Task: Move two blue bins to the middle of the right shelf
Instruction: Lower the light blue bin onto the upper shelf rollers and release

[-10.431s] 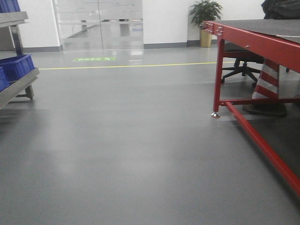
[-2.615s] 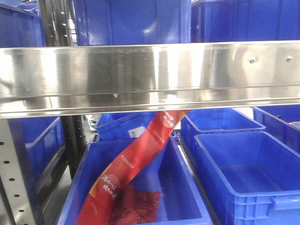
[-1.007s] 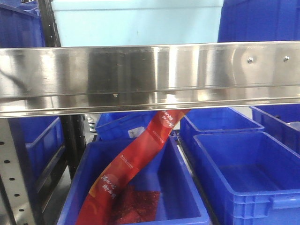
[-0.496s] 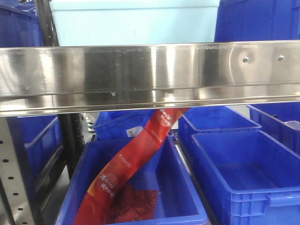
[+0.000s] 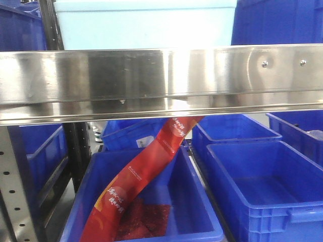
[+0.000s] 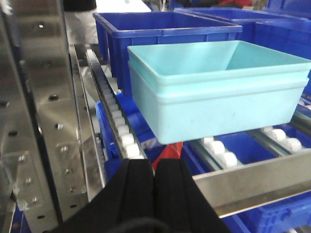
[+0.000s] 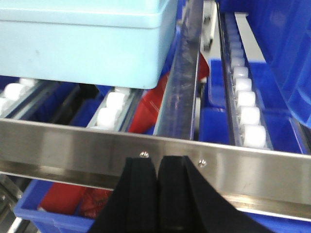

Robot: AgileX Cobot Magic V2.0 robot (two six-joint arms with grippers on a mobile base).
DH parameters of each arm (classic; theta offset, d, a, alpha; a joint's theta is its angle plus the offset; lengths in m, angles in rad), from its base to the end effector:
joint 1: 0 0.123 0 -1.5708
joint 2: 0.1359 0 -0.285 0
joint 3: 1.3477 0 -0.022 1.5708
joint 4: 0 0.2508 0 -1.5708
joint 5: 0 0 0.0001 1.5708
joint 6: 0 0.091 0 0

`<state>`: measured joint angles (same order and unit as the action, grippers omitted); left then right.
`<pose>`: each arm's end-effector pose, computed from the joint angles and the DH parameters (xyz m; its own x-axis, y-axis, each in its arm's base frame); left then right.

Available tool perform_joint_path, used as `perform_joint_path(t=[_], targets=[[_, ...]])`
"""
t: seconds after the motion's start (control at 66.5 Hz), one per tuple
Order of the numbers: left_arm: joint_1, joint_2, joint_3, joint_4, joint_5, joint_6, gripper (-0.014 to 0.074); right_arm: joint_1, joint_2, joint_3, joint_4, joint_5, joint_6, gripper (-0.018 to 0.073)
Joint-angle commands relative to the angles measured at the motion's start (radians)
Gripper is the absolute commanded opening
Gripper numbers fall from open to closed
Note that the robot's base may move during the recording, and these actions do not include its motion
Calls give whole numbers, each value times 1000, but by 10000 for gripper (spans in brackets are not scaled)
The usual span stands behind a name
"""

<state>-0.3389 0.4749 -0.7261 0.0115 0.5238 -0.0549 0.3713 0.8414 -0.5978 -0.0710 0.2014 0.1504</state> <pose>0.0806 -0.0278 0.3736 -0.1884 0.0188 -0.9819 0.3190 0.9468 -0.0431 0.1654 0.0630 0.3100 -0.3531 -0.0509 -0.9342 -0.3229 0.9438 0.0707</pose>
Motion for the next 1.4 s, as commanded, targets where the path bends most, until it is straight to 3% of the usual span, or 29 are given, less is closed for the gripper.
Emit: perform_joint_path(t=[0.0, 0.256, 0.481, 1.247, 1.383], targets=[[2, -121, 118, 3, -99, 0, -111, -3, -78, 91, -14, -116, -2, -162], [2, -436, 353, 3, -227, 0, -111, -3, -411, 257, -14, -140, -2, -162], [2, -475, 378, 3, -219, 0, -111, -3, -614, 260, -14, -97, -2, -162], [2, -475, 384, 3, -228, 0, -111, -3, -628, 260, -14, -99, -2, -162], [39, -475, 409, 151, -233, 0, -111, -3, -628, 260, -14, -99, -2, -162]])
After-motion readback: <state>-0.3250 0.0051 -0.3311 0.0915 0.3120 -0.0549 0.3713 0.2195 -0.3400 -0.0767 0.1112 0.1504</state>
